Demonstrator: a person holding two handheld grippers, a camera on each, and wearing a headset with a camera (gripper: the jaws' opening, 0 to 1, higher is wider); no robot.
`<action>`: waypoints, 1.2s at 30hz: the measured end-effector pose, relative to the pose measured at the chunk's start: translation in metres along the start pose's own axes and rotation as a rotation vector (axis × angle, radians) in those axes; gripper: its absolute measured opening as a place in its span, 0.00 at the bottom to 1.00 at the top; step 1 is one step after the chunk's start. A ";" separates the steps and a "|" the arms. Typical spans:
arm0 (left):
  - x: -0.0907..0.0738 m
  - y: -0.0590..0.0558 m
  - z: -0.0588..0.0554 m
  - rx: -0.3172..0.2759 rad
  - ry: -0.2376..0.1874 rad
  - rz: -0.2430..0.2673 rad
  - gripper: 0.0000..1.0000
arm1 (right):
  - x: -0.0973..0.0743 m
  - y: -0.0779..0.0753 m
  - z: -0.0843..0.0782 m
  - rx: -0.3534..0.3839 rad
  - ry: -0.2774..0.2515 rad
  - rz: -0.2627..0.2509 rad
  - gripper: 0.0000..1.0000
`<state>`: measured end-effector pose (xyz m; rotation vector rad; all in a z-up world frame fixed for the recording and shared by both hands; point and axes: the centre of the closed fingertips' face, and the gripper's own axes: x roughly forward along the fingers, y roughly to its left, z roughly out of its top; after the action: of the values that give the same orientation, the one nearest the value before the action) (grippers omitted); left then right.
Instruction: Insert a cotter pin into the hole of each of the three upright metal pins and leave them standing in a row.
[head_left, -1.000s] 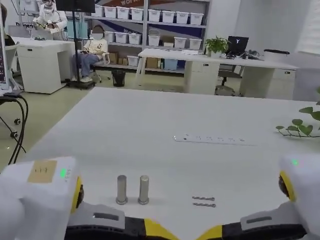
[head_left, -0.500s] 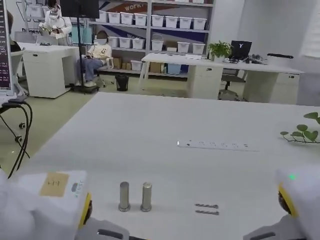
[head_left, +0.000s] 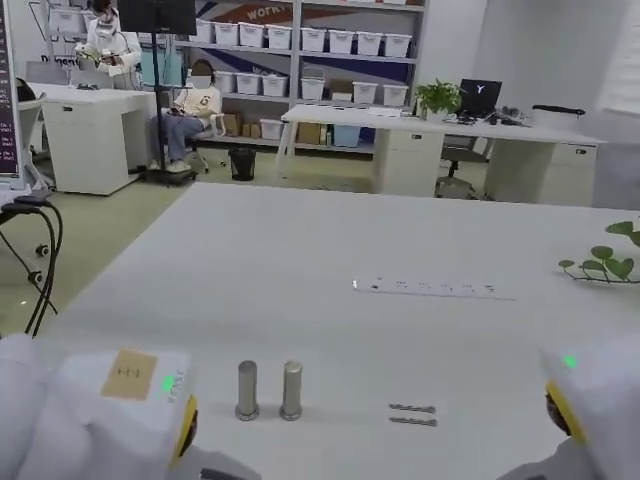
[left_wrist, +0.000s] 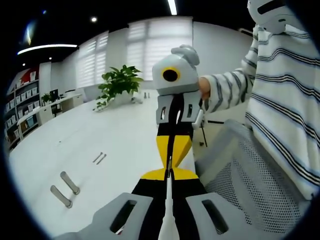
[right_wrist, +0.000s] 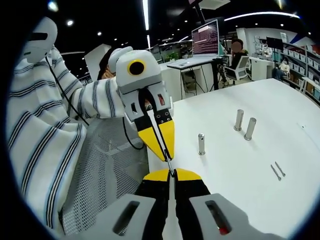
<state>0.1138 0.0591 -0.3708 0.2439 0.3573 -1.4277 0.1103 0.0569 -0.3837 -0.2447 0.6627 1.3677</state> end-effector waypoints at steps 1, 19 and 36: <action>0.000 0.000 0.001 0.000 -0.001 -0.002 0.00 | 0.000 0.000 0.000 -0.007 0.001 0.000 0.00; -0.004 0.005 -0.002 -0.053 -0.010 0.015 0.00 | 0.004 0.002 0.004 -0.044 -0.001 -0.008 0.00; -0.006 0.011 -0.010 -0.043 0.026 0.022 0.10 | 0.004 -0.010 0.009 -0.058 -0.028 -0.047 0.00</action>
<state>0.1230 0.0699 -0.3779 0.2307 0.4047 -1.3943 0.1227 0.0633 -0.3808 -0.2852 0.5911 1.3447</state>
